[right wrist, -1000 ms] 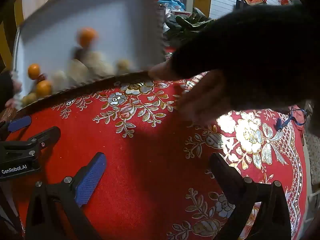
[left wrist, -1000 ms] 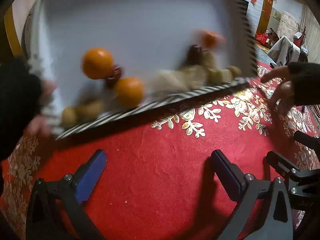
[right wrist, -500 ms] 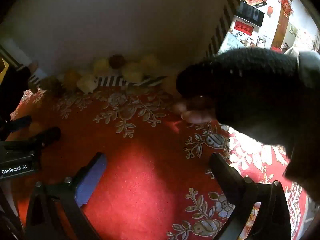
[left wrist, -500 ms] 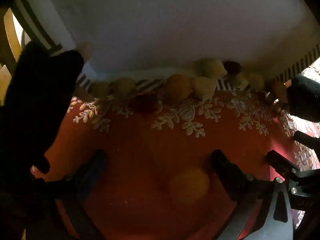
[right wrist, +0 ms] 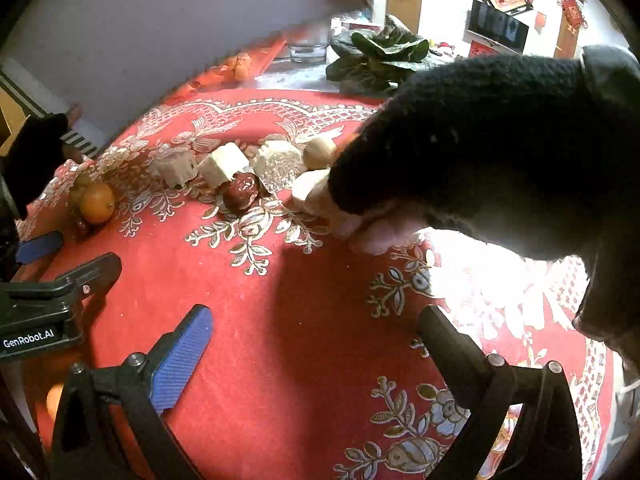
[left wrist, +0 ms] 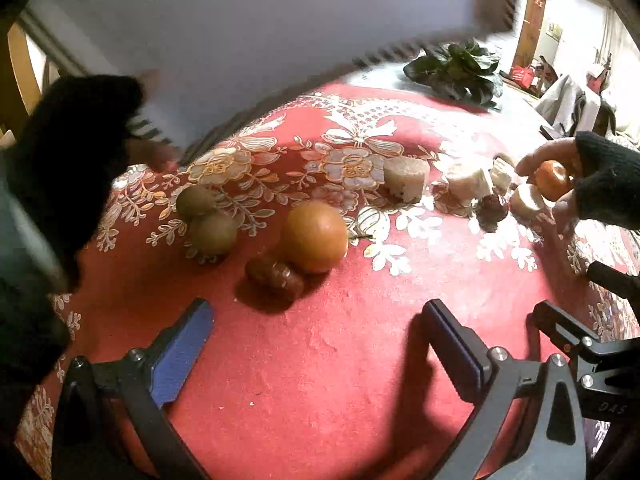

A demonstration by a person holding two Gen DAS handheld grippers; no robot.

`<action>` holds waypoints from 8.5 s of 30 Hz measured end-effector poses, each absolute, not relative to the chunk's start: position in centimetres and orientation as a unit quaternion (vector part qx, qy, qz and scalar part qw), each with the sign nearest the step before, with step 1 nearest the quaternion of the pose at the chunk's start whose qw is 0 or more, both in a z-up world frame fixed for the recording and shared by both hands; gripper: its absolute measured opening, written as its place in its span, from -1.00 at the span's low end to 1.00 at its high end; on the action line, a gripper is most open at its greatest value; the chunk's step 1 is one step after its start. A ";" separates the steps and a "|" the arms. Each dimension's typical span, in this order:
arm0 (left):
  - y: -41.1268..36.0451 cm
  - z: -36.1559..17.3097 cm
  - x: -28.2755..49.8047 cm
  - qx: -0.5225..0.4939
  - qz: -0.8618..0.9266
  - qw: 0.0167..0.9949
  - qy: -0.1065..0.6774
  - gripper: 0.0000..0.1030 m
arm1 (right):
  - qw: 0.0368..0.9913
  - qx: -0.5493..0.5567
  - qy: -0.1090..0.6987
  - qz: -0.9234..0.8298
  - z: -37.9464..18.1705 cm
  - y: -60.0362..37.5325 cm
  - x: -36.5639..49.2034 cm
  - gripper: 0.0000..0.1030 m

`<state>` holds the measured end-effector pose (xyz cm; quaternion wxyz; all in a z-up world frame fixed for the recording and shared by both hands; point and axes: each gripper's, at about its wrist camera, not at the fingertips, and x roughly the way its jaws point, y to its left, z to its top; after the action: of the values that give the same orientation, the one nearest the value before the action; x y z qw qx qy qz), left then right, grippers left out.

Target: Organize fruits

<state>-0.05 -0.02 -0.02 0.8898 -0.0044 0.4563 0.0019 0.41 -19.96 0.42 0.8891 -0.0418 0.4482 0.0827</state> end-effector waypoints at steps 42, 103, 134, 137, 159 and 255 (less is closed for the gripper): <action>-0.2 -0.1 -0.1 -0.004 0.002 0.890 0.456 1.00 | 0.889 -0.042 0.448 0.083 0.3 -20.1 0.4 1.00; -1.2 5.5 -6.1 -0.005 -0.081 0.832 0.548 1.00 | 0.879 -0.047 0.450 0.154 9.2 -20.7 -3.1 1.00; -1.6 2.8 -5.1 0.019 -0.080 0.808 0.583 -0.39 | 0.849 -0.035 0.489 0.194 7.3 -19.1 -2.7 0.99; -0.8 3.2 -4.9 0.017 -0.069 0.813 0.577 -0.39 | 0.847 -0.042 0.489 0.204 7.3 -18.1 -2.4 0.99; 5.8 4.7 -4.4 -0.026 -0.005 0.822 0.569 -0.39 | 0.809 -0.048 0.505 0.297 5.6 -8.8 3.0 0.46; 30.1 4.4 -6.0 -0.182 0.196 0.799 0.538 0.37 | 0.686 -0.171 0.498 0.503 3.9 17.2 -0.4 0.06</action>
<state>-6.02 30.09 4.41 0.7991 -0.1821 0.5384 0.1960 -0.38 17.24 3.88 0.6857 -0.1709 0.4977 0.5029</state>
